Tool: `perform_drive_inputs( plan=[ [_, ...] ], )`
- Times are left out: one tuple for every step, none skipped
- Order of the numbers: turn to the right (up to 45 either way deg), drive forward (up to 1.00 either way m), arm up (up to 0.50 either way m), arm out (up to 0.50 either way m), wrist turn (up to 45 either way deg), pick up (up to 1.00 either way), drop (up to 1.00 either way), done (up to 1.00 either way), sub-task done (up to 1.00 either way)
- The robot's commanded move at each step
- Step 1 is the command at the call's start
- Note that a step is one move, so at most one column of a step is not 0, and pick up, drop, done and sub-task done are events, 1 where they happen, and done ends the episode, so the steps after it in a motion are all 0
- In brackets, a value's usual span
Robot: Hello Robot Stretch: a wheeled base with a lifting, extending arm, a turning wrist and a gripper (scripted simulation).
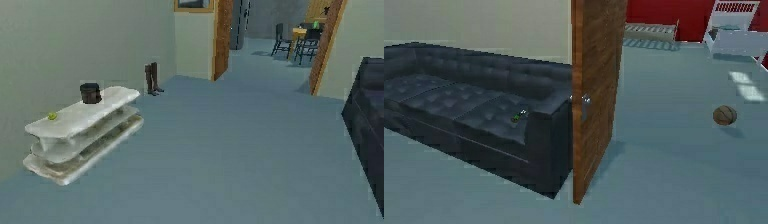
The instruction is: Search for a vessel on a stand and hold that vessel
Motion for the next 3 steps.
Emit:
perform_drive_inputs(
  plan=[
    [0.0, 0.05, 0.0, 0.0, 0.0, 0.0, 0.0, 0.0, 0.0],
    [-45.0, 0.0, 0.0, 0.0, 0.0, 0.0, 0.0, 0.0, 0.0],
    [-3.0, 0.0, 0.0, 0.0, 0.0, 0.0, 0.0, 0.0, 0.0]
  ],
)
